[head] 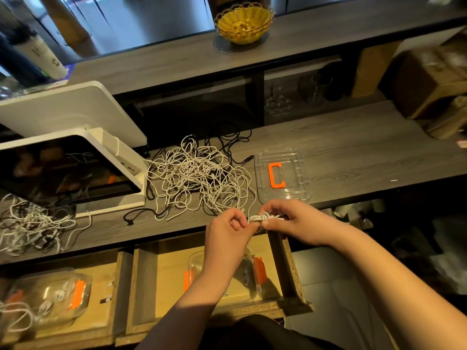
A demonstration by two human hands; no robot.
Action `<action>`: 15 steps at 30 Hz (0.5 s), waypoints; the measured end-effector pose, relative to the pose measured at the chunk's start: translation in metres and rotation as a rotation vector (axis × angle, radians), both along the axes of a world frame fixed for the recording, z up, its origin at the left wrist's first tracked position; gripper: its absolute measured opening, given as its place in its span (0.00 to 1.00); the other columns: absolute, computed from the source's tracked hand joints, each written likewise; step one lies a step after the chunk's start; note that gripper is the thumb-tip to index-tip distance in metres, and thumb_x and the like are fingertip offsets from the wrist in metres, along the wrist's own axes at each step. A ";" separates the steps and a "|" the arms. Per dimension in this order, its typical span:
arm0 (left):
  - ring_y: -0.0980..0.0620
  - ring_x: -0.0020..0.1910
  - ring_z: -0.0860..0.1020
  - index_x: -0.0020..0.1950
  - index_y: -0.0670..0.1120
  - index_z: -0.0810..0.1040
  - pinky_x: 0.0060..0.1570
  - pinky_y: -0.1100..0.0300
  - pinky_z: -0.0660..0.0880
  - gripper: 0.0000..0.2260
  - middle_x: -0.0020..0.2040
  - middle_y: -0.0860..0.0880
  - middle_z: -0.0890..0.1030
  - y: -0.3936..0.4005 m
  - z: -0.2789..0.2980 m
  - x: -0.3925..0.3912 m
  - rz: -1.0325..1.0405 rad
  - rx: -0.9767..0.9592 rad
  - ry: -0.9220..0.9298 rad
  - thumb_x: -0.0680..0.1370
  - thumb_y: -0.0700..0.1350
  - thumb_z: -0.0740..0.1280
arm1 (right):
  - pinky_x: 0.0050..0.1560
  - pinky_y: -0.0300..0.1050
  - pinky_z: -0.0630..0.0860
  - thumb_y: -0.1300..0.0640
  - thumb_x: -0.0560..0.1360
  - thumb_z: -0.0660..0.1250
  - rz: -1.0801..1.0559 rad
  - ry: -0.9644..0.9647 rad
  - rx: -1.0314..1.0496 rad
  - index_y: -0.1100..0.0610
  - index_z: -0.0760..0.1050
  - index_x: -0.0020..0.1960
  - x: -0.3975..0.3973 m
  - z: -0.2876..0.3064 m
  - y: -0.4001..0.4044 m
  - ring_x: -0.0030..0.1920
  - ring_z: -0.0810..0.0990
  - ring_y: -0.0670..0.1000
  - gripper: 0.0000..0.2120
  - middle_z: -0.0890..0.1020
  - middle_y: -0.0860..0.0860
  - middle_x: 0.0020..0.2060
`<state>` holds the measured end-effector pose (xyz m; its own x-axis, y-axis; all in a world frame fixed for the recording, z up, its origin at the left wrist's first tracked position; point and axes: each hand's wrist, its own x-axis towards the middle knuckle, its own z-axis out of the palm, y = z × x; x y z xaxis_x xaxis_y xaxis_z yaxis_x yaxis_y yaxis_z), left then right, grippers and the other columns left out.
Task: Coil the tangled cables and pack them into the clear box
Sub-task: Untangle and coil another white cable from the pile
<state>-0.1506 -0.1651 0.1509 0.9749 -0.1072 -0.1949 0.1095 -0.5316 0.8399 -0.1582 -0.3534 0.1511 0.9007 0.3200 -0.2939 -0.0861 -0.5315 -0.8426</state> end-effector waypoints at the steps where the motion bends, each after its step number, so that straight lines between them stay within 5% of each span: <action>1: 0.59 0.24 0.65 0.34 0.49 0.74 0.27 0.67 0.61 0.14 0.23 0.56 0.69 0.000 0.001 0.001 -0.002 -0.032 0.029 0.71 0.43 0.78 | 0.53 0.56 0.80 0.45 0.77 0.67 -0.011 -0.023 -0.006 0.46 0.76 0.59 -0.001 0.000 0.000 0.49 0.82 0.48 0.12 0.83 0.47 0.48; 6: 0.52 0.32 0.81 0.41 0.45 0.79 0.37 0.57 0.76 0.07 0.31 0.46 0.83 0.002 0.004 0.009 -0.012 -0.198 0.175 0.74 0.42 0.76 | 0.55 0.53 0.79 0.42 0.77 0.65 -0.089 -0.126 0.004 0.46 0.74 0.62 -0.007 0.002 0.009 0.51 0.80 0.43 0.15 0.81 0.43 0.50; 10: 0.57 0.30 0.73 0.42 0.46 0.84 0.32 0.68 0.70 0.03 0.28 0.49 0.78 0.002 0.009 0.008 -0.017 -0.190 0.125 0.74 0.42 0.76 | 0.54 0.50 0.80 0.42 0.77 0.64 -0.110 -0.170 -0.030 0.47 0.71 0.65 -0.011 0.005 0.012 0.52 0.80 0.42 0.18 0.81 0.44 0.53; 15: 0.60 0.36 0.82 0.42 0.51 0.86 0.38 0.71 0.75 0.05 0.37 0.51 0.86 0.006 0.013 0.009 -0.032 -0.214 0.136 0.72 0.41 0.77 | 0.54 0.49 0.80 0.34 0.74 0.59 -0.100 -0.218 -0.059 0.46 0.70 0.65 -0.015 0.011 0.014 0.53 0.80 0.42 0.24 0.81 0.43 0.53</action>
